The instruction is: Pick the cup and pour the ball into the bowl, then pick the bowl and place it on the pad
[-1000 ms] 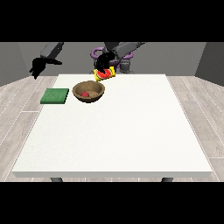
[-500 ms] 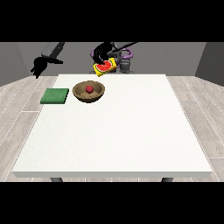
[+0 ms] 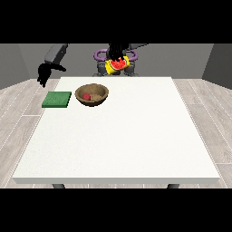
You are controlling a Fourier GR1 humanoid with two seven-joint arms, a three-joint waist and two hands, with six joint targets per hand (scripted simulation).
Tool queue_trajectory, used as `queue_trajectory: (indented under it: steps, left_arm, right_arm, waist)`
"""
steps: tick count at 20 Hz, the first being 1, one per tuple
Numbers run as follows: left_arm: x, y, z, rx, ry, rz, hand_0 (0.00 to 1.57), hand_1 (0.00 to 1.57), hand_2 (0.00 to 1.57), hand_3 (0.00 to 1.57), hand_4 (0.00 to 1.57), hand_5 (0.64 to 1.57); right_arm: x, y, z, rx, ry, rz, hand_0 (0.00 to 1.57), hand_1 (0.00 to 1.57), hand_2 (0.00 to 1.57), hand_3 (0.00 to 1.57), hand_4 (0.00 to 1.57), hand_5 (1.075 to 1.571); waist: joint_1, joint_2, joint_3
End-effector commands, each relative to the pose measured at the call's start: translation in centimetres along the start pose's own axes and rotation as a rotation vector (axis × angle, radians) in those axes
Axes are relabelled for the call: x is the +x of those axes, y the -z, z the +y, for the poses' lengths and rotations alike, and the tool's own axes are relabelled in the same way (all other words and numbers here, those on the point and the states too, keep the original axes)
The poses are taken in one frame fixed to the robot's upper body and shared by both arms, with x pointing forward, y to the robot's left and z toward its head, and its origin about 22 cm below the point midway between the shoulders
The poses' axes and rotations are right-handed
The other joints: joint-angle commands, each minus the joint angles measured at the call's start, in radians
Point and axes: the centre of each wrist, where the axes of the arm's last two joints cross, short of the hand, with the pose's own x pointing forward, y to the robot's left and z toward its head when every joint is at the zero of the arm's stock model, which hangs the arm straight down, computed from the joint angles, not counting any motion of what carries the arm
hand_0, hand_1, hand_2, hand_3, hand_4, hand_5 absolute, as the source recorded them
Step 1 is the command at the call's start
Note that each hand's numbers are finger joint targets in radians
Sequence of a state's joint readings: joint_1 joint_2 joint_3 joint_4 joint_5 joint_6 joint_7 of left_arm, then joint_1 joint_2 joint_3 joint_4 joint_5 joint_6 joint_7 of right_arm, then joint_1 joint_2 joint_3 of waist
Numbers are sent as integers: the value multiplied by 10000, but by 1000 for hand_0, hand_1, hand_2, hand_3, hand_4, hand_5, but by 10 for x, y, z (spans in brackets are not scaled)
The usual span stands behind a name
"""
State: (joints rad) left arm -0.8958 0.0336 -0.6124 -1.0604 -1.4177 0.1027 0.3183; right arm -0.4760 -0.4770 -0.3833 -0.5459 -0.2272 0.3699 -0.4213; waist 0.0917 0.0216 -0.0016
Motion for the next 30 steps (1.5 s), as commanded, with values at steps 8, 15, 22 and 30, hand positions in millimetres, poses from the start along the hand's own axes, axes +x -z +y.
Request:
queue_trajectory:
  steps: [8,15,22,30]
  left_arm:
    - [-94,-28,-11,2028,-7260,3253,1294,1294,1571,1528,996,1564]
    - [-114,-30,-8,3599,-11581,3540,519,519,0,0,830,1545]
    - [-119,-86,-86,2923,-13540,4728,0,0,0,0,0,1516]
    - [-125,-76,-82,3064,-13583,4428,0,0,0,0,0,1533]
  right_arm:
    - [29,20,2,-777,408,-1326,0,0,0,0,236,1561]
    - [33,37,32,-63,991,-1566,0,0,0,0,391,1570]
    - [-1,31,94,996,705,-591,0,0,0,0,235,1549]
    - [-20,29,113,1260,689,-393,0,0,0,0,82,1543]
  waist:
    - [1127,1862,-48]
    - [586,2886,-27]
    - [-398,2212,-1]
    - [-622,2140,18]
